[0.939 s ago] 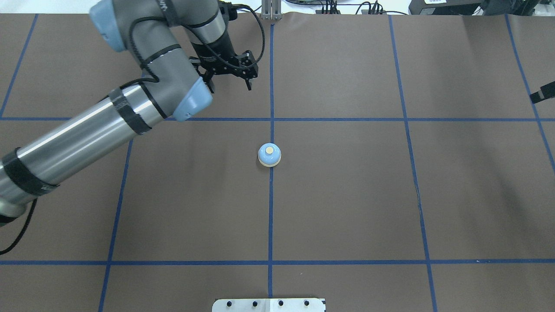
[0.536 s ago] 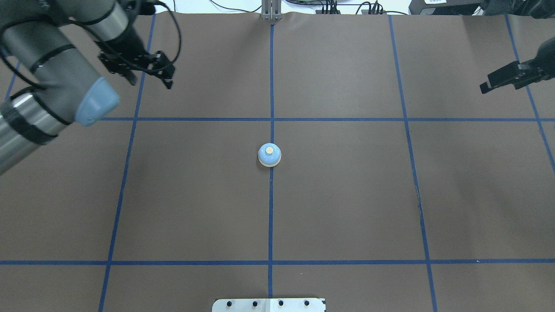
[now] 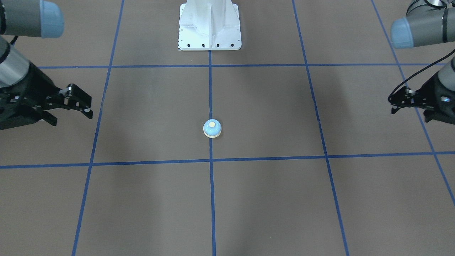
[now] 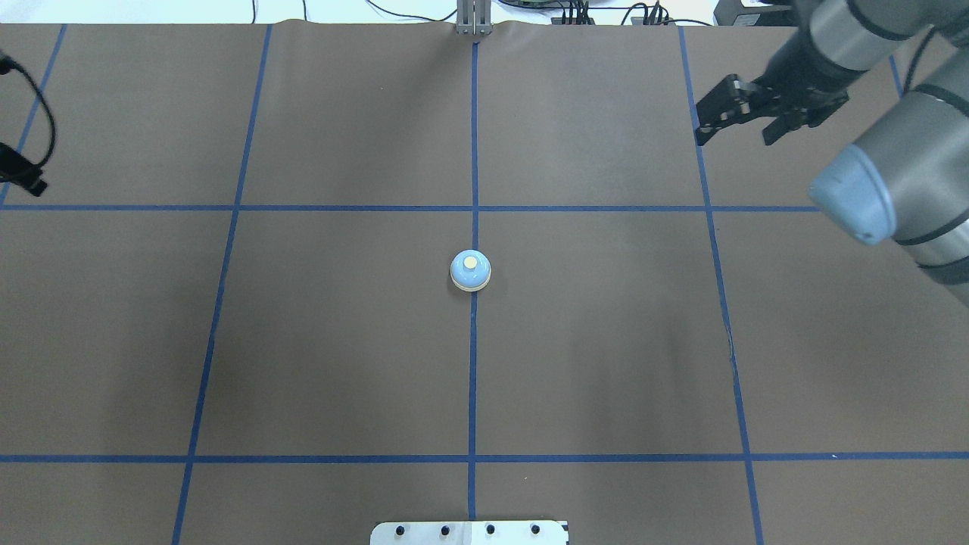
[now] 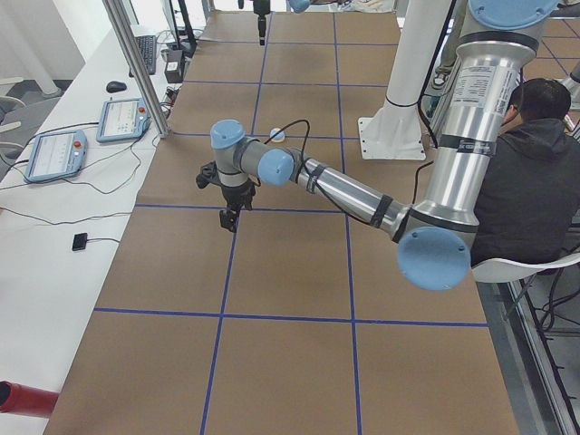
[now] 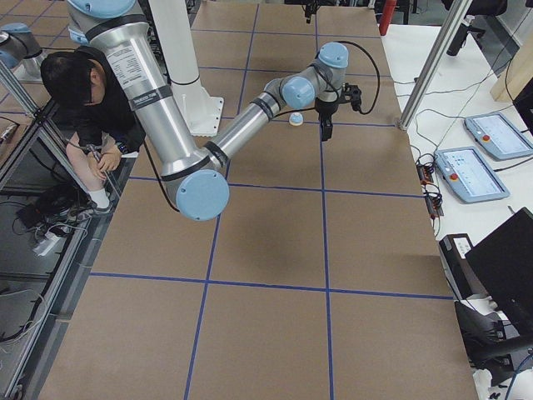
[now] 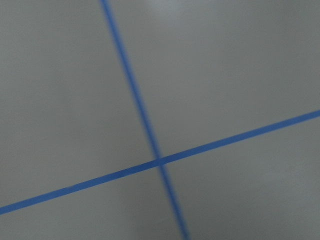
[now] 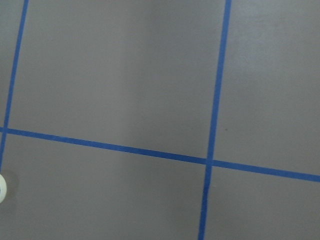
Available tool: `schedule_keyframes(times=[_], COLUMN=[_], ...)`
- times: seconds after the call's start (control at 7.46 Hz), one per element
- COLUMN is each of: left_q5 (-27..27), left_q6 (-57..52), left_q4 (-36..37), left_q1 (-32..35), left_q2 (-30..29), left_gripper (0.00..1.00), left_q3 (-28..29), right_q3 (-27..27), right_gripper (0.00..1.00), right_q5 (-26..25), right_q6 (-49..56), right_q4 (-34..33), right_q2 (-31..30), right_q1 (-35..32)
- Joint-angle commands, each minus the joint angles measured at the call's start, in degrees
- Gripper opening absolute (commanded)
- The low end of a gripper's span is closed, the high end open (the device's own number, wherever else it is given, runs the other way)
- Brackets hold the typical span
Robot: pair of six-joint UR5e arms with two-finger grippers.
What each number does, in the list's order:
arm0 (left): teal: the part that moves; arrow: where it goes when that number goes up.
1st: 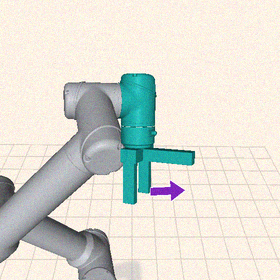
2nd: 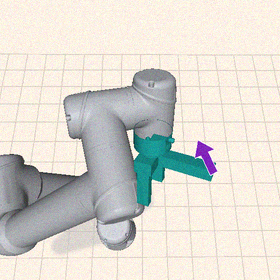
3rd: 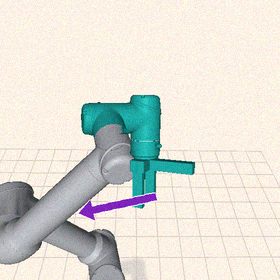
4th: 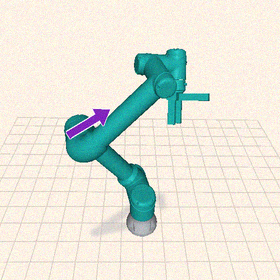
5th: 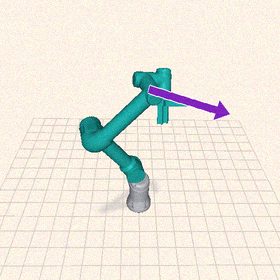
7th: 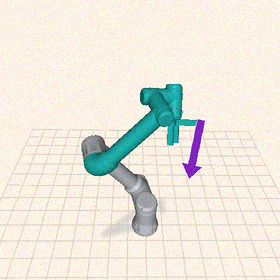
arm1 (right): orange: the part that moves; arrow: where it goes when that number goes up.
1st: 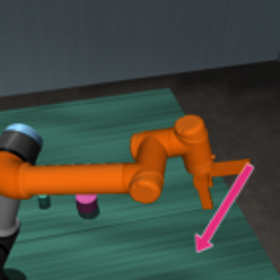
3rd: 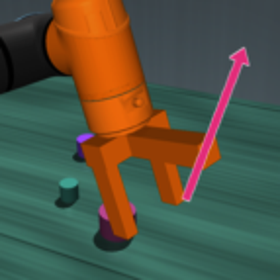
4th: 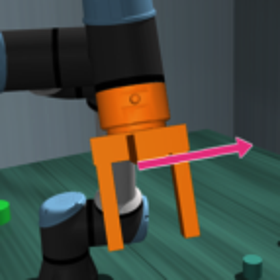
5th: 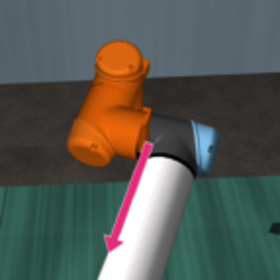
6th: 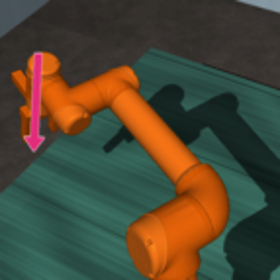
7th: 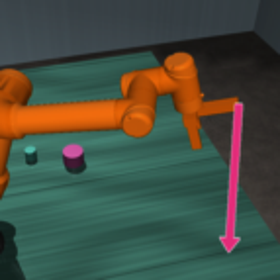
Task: Place and press bell with both arms
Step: 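Withdraw the left gripper while the right gripper moves in above the bell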
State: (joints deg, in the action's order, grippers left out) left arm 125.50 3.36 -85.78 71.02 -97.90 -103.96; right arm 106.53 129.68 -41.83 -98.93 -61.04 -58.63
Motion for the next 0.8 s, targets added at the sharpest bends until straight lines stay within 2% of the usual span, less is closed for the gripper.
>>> schedule_keyframes(times=[0.0, 0.13, 0.27, 0.4, 0.54, 0.67], left_q5=[-1.0, -1.0, 2.5, 7.6, 10.9, 12.8], left_q6=[-10.1, -13.5, -14.1, -14.1, -14.1, -14.1], left_q4=[-0.3, 0.5, 0.7, 0.6, 0.6, 0.7], left_q1=[7.8, 11.6, 15.3, 18.9, 22.5, 25.4], left_q2=[8.4, 10.1, 13.6, 16.0, 18.9, 19.1], left_gripper=[1.00, 1.00, 1.00, 1.00, 1.00, 1.00], left_q3=[-1.8, -1.7, -1.7, -1.7, -1.7, -2.2], right_q3=[-3.8, -8.6, -12.3, -15.1, -17.6, -21.3], right_gripper=[1.00, 1.00, 1.00, 1.00, 1.00, 1.00], right_q5=[-3.8, -5.0, -9.2, -11.2, -11.8, -13.9], right_q6=[-8.8, -13.7, -17.3, -18.7, -20.1, -20.5], right_q4=[-5.0, -5.0, -4.9, -4.6, -4.3, -4.1], right_q2=[10.3, 15.5, 19.3, 21.6, 23.4, 25.7], right_q1=[6.5, 9.3, 12.7, 15.1, 17.3, 19.1])
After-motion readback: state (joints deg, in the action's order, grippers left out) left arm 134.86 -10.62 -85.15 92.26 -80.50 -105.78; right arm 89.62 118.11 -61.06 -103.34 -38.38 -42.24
